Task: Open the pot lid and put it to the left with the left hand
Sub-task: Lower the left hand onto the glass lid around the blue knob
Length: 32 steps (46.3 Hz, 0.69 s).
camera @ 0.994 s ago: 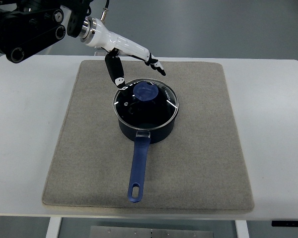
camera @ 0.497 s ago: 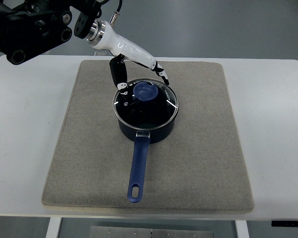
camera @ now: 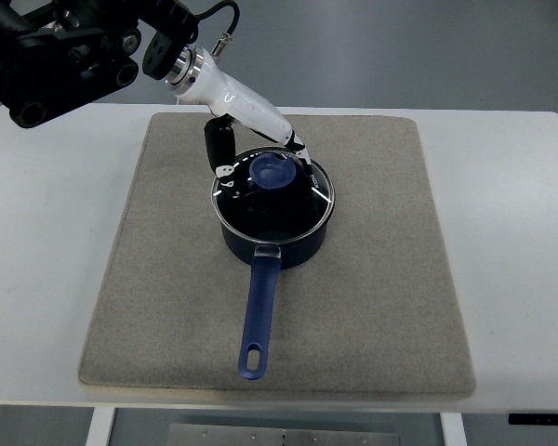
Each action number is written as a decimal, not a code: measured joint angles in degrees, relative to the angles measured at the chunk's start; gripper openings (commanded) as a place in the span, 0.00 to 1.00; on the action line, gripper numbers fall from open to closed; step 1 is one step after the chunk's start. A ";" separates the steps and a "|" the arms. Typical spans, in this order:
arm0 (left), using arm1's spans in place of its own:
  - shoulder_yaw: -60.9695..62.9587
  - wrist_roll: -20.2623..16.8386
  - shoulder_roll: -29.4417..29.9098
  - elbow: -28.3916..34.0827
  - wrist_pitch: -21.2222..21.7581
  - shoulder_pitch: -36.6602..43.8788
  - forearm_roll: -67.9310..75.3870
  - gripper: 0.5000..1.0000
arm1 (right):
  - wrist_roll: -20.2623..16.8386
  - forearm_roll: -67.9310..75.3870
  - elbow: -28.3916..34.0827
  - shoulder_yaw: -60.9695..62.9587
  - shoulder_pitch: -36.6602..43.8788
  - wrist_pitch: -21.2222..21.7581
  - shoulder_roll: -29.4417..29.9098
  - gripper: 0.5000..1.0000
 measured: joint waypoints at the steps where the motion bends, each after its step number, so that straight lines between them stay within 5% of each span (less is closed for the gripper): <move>1: 0.00 0.00 0.00 0.00 0.00 0.00 0.00 0.94 | 0.00 0.00 0.00 0.00 0.00 0.00 0.00 0.83; 32: 0.23 0.00 0.00 0.73 0.00 0.01 1.66 0.93 | 0.00 0.00 0.00 0.00 0.02 0.00 0.00 0.83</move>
